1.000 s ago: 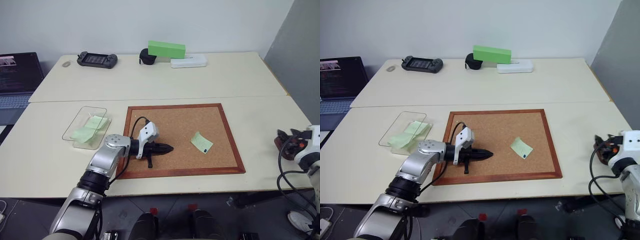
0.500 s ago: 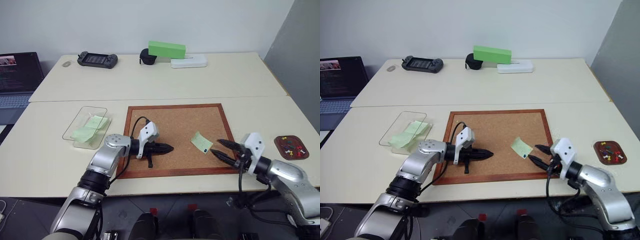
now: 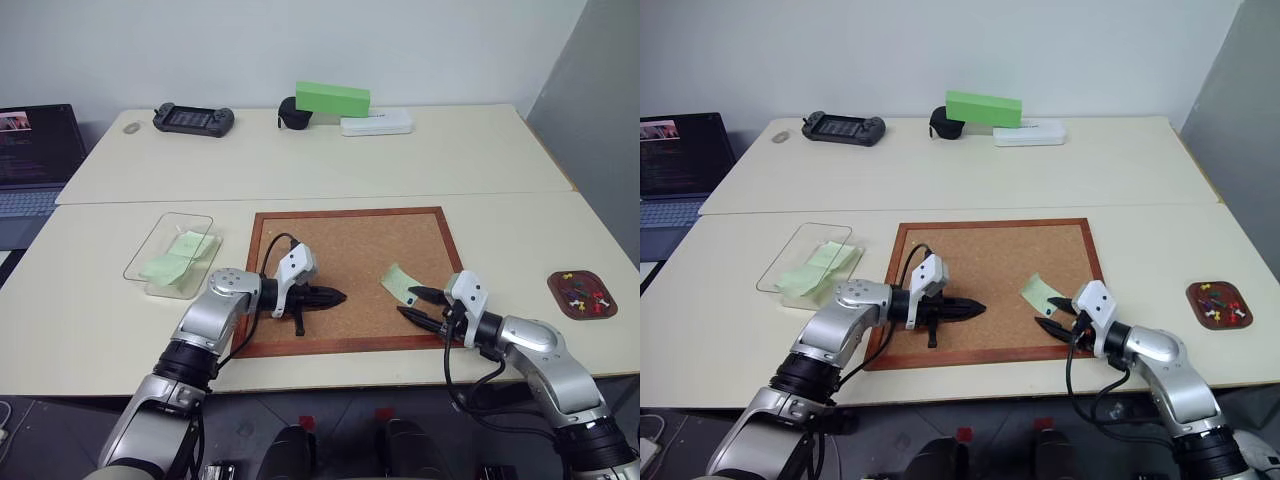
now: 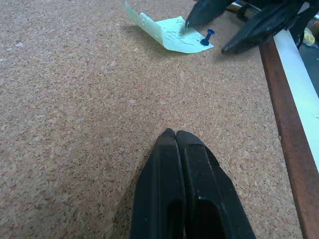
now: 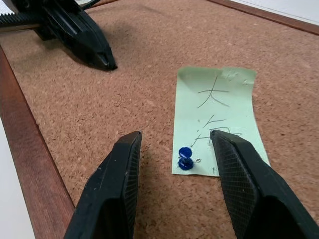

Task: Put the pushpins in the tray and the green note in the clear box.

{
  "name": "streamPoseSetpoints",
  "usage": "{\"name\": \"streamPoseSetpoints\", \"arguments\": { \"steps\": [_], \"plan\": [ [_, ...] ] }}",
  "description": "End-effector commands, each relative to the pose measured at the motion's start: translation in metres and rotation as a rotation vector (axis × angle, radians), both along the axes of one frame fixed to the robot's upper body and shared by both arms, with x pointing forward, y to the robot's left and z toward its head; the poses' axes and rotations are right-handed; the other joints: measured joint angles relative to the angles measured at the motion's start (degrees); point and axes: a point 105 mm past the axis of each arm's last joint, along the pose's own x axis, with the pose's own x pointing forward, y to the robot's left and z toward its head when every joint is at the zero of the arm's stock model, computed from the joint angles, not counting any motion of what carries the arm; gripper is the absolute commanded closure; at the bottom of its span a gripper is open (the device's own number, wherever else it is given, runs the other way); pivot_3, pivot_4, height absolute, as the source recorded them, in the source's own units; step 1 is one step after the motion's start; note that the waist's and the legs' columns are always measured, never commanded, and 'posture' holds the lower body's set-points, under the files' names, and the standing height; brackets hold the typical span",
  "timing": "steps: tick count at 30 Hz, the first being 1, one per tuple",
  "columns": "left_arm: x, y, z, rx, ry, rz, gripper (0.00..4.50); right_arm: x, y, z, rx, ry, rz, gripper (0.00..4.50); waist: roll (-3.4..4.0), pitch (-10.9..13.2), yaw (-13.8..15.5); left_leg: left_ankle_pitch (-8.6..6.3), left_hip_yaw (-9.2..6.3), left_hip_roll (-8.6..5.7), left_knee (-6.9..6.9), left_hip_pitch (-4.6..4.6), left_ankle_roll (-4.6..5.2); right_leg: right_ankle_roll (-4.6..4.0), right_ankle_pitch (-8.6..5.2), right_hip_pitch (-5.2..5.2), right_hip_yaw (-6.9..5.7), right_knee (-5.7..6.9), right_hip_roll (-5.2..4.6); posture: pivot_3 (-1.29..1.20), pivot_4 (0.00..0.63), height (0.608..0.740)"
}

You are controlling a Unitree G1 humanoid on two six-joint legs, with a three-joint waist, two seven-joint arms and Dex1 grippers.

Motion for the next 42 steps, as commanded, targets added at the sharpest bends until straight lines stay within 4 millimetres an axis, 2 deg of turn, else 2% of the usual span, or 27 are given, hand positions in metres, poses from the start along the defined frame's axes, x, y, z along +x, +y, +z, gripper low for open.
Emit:
{"name": "streamPoseSetpoints", "arguments": {
  "steps": [1,4,12,18,22,30,37,41,42],
  "plan": [
    [-0.005,0.002,-0.001,0.013,0.000,-0.010,4.50,0.004,0.006,0.009,0.010,-0.052,0.031,2.33,0.00,0.0,0.0,0.00,0.00,0.00,0.00,0.01,0.00,0.00,0.00,0.00,0.00,0.00,0.01,0.00,0.150,0.740],
    [-0.007,0.001,-0.002,0.014,0.004,-0.015,4.50,0.006,0.006,0.012,0.026,-0.057,0.026,2.77,0.00,0.0,0.0,0.00,-0.02,0.01,0.00,0.00,0.00,0.00,0.00,-0.01,-0.01,0.01,0.02,0.00,0.150,0.740],
    [-0.007,0.001,-0.001,0.018,0.002,-0.018,4.50,0.006,0.009,0.012,0.050,-0.056,0.019,4.48,0.00,0.0,0.0,0.00,-0.02,0.01,-0.01,0.00,0.00,0.00,0.00,-0.02,0.00,0.01,0.02,0.00,0.150,0.740],
    [-0.008,0.001,-0.001,0.018,0.003,-0.020,4.50,0.008,0.006,0.015,0.042,-0.069,0.005,4.48,0.00,0.0,0.0,0.00,-0.02,0.01,-0.01,-0.01,0.00,0.00,0.00,-0.02,0.00,0.01,0.02,0.00,0.150,0.740],
    [-0.009,0.001,-0.002,0.015,0.006,-0.019,4.50,0.009,0.003,0.030,0.012,-0.159,-0.001,4.48,0.00,0.0,0.0,0.00,-0.02,0.01,-0.01,-0.01,0.00,0.00,0.00,-0.02,-0.01,0.01,0.02,0.00,0.150,0.740],
    [-0.007,0.000,-0.001,0.011,0.009,-0.013,4.50,0.005,0.004,0.055,0.023,-0.219,0.012,4.48,0.00,0.0,0.0,0.00,-0.02,0.01,0.00,-0.03,0.00,0.00,0.00,-0.04,0.00,0.01,0.00,0.00,0.150,0.740],
    [-0.007,-0.001,-0.001,0.005,0.003,-0.010,4.50,0.006,0.003,0.057,0.021,-0.223,-0.001,4.48,0.00,0.0,0.0,0.00,-0.02,0.01,0.00,-0.03,0.00,0.00,0.00,-0.04,0.00,0.01,0.00,0.00,0.150,0.740],
    [-0.001,-0.004,0.014,-0.032,-0.057,0.009,4.50,0.005,0.002,0.066,0.048,-0.229,-0.016,4.48,0.00,0.0,0.1,0.00,-0.02,0.01,0.00,-0.04,0.00,0.00,0.00,-0.04,0.01,0.01,0.00,0.00,0.150,0.740],
    [0.000,-0.006,0.021,-0.055,-0.069,0.010,4.30,0.005,0.002,0.071,0.061,-0.230,-0.021,4.50,0.00,0.0,0.1,0.00,-0.03,0.01,0.00,-0.04,0.00,0.00,0.00,-0.04,0.01,0.01,-0.01,0.00,0.150,0.740]
  ]
}}
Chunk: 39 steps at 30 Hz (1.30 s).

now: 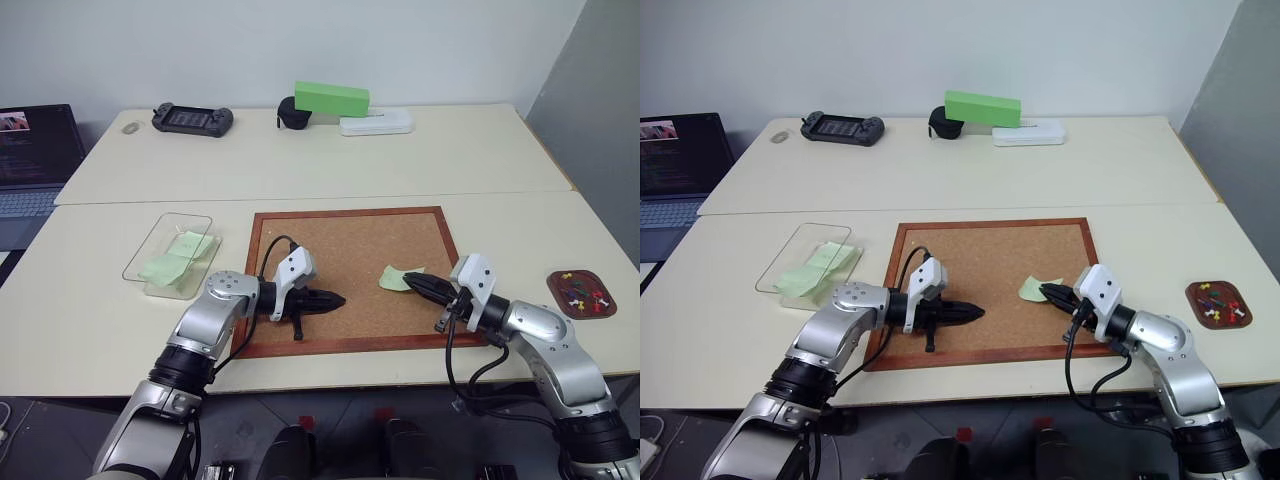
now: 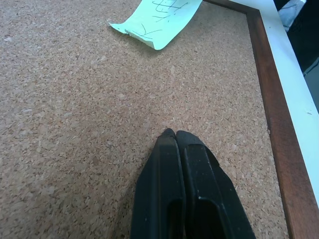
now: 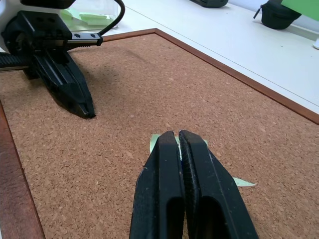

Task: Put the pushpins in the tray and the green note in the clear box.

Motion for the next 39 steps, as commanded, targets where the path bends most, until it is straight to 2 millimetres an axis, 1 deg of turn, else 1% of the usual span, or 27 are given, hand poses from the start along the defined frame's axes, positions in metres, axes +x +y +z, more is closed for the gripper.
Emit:
{"name": "streamPoseSetpoints", "arguments": {
  "steps": [1,2,4,6,8,9,10,14,17,19,21,26,29,37,39],
  "plan": [
    [0.006,-0.008,0.029,-0.080,-0.080,0.006,4.10,-0.001,0.001,0.031,0.062,-0.065,-0.006,4.50,0.00,0.0,0.0,0.00,-0.01,0.01,0.00,0.00,0.00,0.00,0.00,0.00,0.00,0.00,-0.01,0.00,0.150,0.740],
    [0.006,-0.010,0.037,-0.108,-0.092,0.006,3.99,-0.001,0.001,0.035,0.075,-0.068,-0.008,4.50,-0.01,0.0,0.0,0.00,-0.01,0.01,0.01,-0.02,0.00,0.00,0.00,-0.01,0.00,0.00,-0.01,0.00,0.150,0.740],
    [0.007,-0.015,0.053,-0.149,-0.118,0.004,3.59,-0.002,0.002,0.043,0.092,-0.074,-0.011,4.50,-0.04,0.0,0.0,0.00,0.00,0.02,0.01,-0.03,0.00,0.00,0.00,-0.01,0.00,0.00,-0.02,0.00,0.150,0.740],
    [0.007,-0.018,0.063,-0.172,-0.133,0.001,3.32,-0.002,0.003,0.046,0.097,-0.075,-0.012,4.50,-0.04,0.0,0.0,0.00,-0.05,0.04,0.01,-0.08,0.00,0.00,0.00,-0.05,-0.02,0.01,-0.02,0.00,0.150,0.740],
    [0.006,-0.023,0.082,-0.220,-0.167,-0.004,2.91,-0.002,0.003,0.051,0.103,-0.079,-0.014,4.50,-0.04,0.0,0.0,0.00,-0.04,0.03,0.00,-0.07,0.00,0.00,0.00,-0.05,-0.02,0.00,-0.02,0.00,0.150,0.740],
    [0.005,-0.026,0.090,-0.240,-0.182,-0.007,2.81,-0.002,0.004,0.052,0.104,-0.081,-0.014,4.50,-0.04,0.0,0.0,0.00,-0.04,0.03,0.00,-0.08,0.00,0.00,0.00,-0.05,-0.02,0.00,-0.02,0.00,0.150,0.740],
    [0.004,-0.029,0.097,-0.259,-0.198,-0.016,2.60,-0.001,0.004,0.054,0.106,-0.083,-0.016,4.50,-0.05,0.0,0.0,0.00,-0.02,0.01,0.00,-0.06,0.00,0.00,0.00,-0.04,-0.01,-0.01,-0.02,0.00,0.150,0.740],
    [-0.003,-0.039,0.104,-0.262,-0.263,-0.054,1.84,0.001,0.005,0.057,0.107,-0.085,-0.018,4.50,-0.05,0.0,0.0,0.00,-0.02,0.02,0.01,-0.08,0.00,0.00,0.00,-0.06,0.00,-0.01,-0.04,0.00,0.150,0.740],
    [-0.008,-0.046,0.101,-0.221,-0.361,-0.099,1.29,0.002,0.009,0.060,0.116,-0.088,-0.009,4.50,-0.05,0.0,0.0,0.00,0.01,0.01,0.00,-0.06,-0.01,0.00,0.00,-0.06,0.01,0.00,-0.02,0.00,0.150,0.740],
    [-0.013,-0.052,0.089,-0.156,-0.474,-0.155,1.29,0.004,0.015,0.065,0.139,-0.084,0.001,4.50,-0.05,0.0,-0.1,0.01,0.01,0.01,0.00,-0.06,-0.01,0.00,0.00,-0.06,0.02,0.00,-0.02,0.00,0.150,0.740],
    [-0.012,-0.055,0.080,-0.116,-0.539,-0.173,1.29,0.004,0.018,0.068,0.147,-0.083,0.007,4.50,-0.05,0.0,0.0,0.01,0.05,0.01,-0.01,-0.04,-0.01,-0.01,0.00,-0.06,0.07,-0.01,-0.03,0.00,0.150,0.740],
    [-0.010,-0.061,0.070,-0.087,-0.600,-0.198,1.29,0.005,0.024,0.074,0.171,-0.075,0.013,4.50,-0.05,0.0,0.1,0.00,0.03,0.00,0.00,-0.07,-0.01,-0.01,0.00,-0.07,0.05,-0.02,-0.03,0.00,0.150,0.740],
    [-0.006,-0.063,0.067,-0.076,-0.632,-0.187,1.29,0.004,0.027,0.076,0.181,-0.073,0.016,4.50,-0.05,0.0,0.1,0.00,0.02,0.00,0.00,-0.09,0.00,0.00,0.00,-0.07,0.04,-0.02,-0.03,0.00,0.150,0.740],
    [-0.002,-0.063,0.061,-0.016,-0.830,-0.222,1.29,0.000,0.031,0.080,0.203,-0.062,0.020,4.50,-0.05,0.0,0.0,0.00,0.03,-0.01,0.00,-0.09,0.00,0.00,0.00,-0.10,0.04,-0.01,-0.02,0.00,0.150,0.740],
    [0.001,-0.063,0.063,-0.024,-0.844,-0.206,1.63,-0.001,0.031,0.080,0.202,-0.060,0.021,4.50,-0.05,0.0,0.0,0.00,0.03,-0.01,0.00,-0.09,0.00,0.00,0.01,-0.10,0.04,-0.01,-0.03,0.00,0.150,0.740]
  ]
}}
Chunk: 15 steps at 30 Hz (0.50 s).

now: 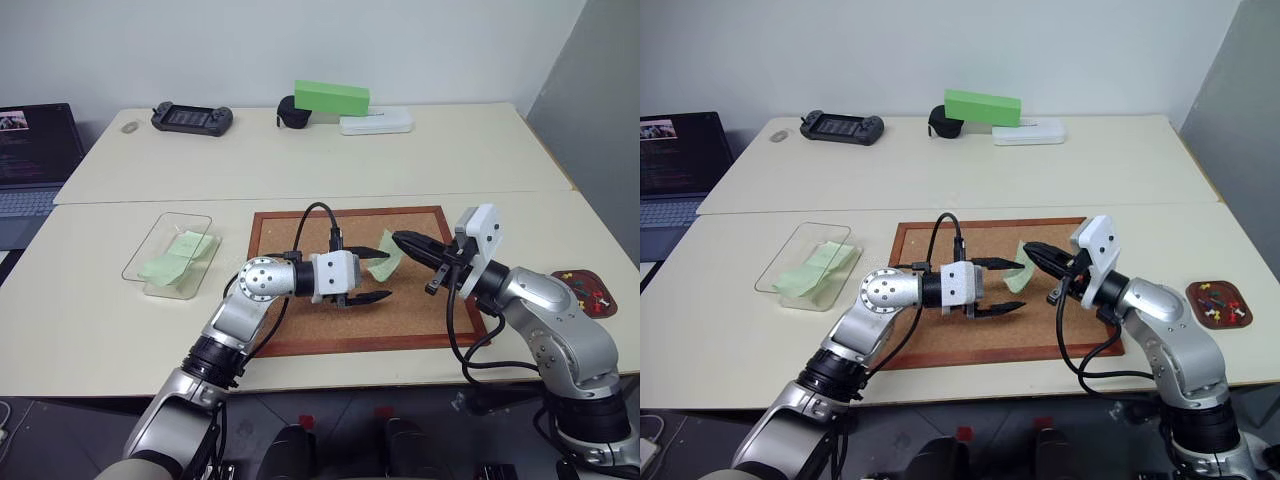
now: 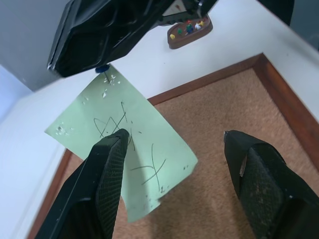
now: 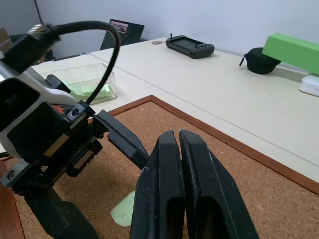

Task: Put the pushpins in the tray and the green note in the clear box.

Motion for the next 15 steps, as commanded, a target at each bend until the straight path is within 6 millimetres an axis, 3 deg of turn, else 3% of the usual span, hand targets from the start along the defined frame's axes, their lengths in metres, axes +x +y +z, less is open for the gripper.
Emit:
{"name": "streamPoseSetpoints", "arguments": {
  "steps": [1,8,13,15],
  "plan": [
    [0.0036,-0.0018,0.0126,-0.031,-0.079,-0.003,1.72,-0.0063,0.0048,0.0158,0.017,-0.056,0.028,4.50,0.00,0.0,0.0,0.00,0.00,0.00,0.00,0.00,0.00,0.00,0.00,0.00,0.00,0.00,0.00,0.00,0.150,0.740],
    [0.0070,-0.0013,0.0182,-0.053,-0.095,0.003,3.06,-0.0059,0.0035,0.0141,0.011,-0.053,0.025,4.50,0.00,0.0,0.0,0.00,0.00,-0.02,0.00,0.00,0.00,0.00,0.00,0.00,-0.02,0.01,0.01,0.00,0.150,0.740],
    [0.0080,-0.0025,0.0205,-0.066,-0.095,0.005,4.27,-0.0064,0.0024,0.0146,0.012,-0.054,0.023,4.50,0.00,0.0,0.0,0.00,-0.01,-0.02,0.00,-0.01,0.00,0.00,0.00,0.00,-0.02,0.01,0.01,0.00,0.150,0.740],
    [0.0085,-0.0028,0.0213,-0.074,-0.094,0.007,4.41,-0.0065,0.0015,0.0141,0.011,-0.052,0.021,4.50,0.00,0.0,0.0,0.00,-0.01,-0.02,0.00,-0.01,0.00,0.00,0.00,0.00,-0.02,0.01,0.01,0.00,0.150,0.740]
  ]
}}
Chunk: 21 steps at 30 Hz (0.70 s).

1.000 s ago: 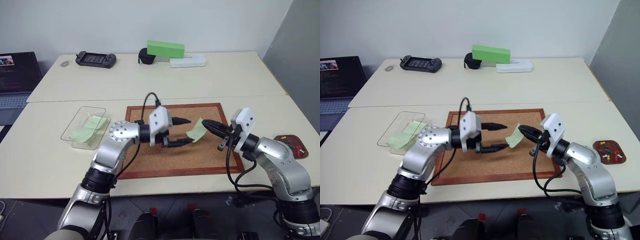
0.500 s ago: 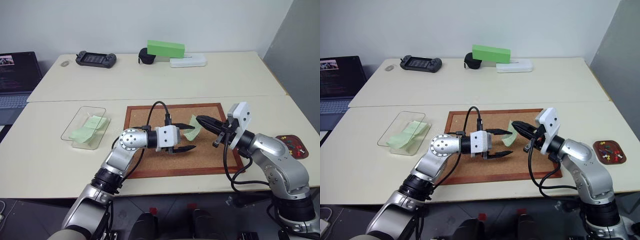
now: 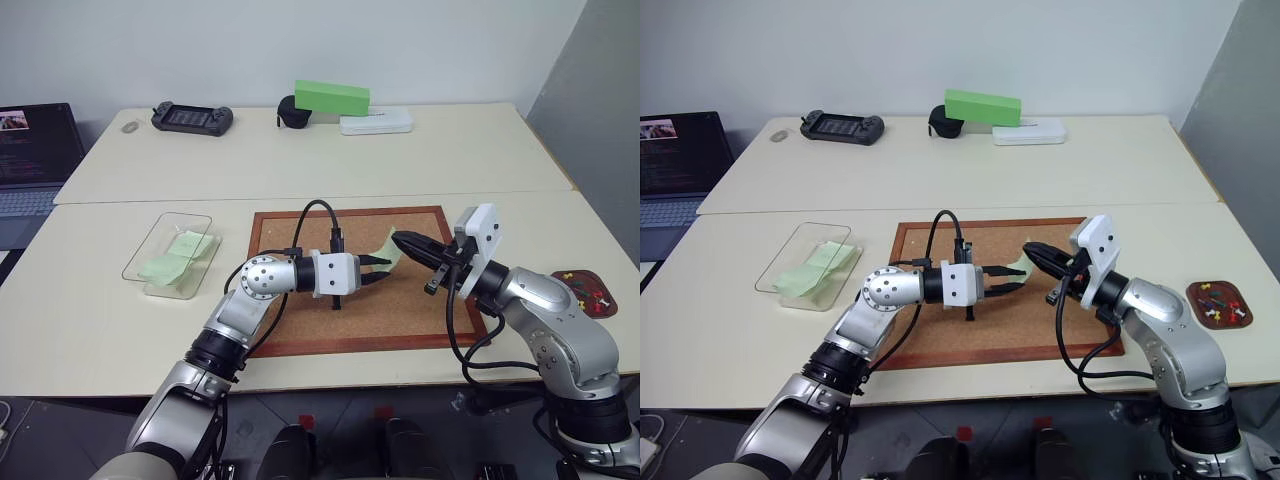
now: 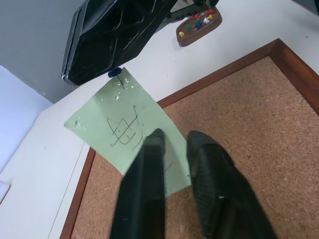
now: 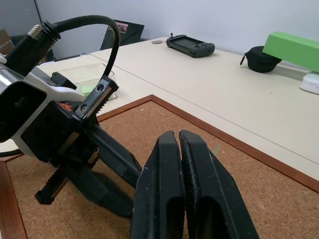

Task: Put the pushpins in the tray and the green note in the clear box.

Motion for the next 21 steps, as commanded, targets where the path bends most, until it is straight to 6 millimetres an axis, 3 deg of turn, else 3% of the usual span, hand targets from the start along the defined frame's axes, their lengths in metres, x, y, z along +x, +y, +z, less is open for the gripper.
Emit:
{"name": "streamPoseSetpoints", "arguments": {
  "steps": [1,17,19,21],
  "plan": [
    [0.001,-0.002,0.017,-0.052,-0.045,-0.005,4.41,-0.006,0.000,0.013,0.008,-0.052,0.014,4.50,0.00,0.0,0.0,0.00,0.00,0.00,0.00,0.00,0.00,0.00,0.00,0.00,0.00,0.00,0.00,0.00,0.150,0.740],
    [0.006,0.004,0.017,-0.055,-0.009,0.020,4.41,-0.003,-0.006,0.017,0.016,-0.061,-0.012,4.50,0.00,0.0,0.0,0.00,0.00,-0.01,0.00,0.00,0.00,0.00,0.00,0.00,0.00,0.00,0.01,0.00,0.150,0.740],
    [0.012,0.008,0.028,-0.155,0.079,0.069,4.41,-0.003,-0.007,0.018,0.015,-0.061,-0.016,4.50,0.00,0.0,0.0,0.00,0.00,-0.01,0.00,0.00,0.00,0.00,0.00,0.00,-0.01,0.00,0.01,0.00,0.150,0.740],
    [0.011,0.013,0.040,-0.277,0.277,0.070,4.41,-0.002,-0.011,0.017,0.012,-0.059,-0.027,4.50,-0.01,0.0,0.0,0.00,-0.01,0.00,0.00,0.00,0.00,0.00,0.00,0.00,-0.01,0.01,0.00,0.00,0.150,0.740]
  ]
}}
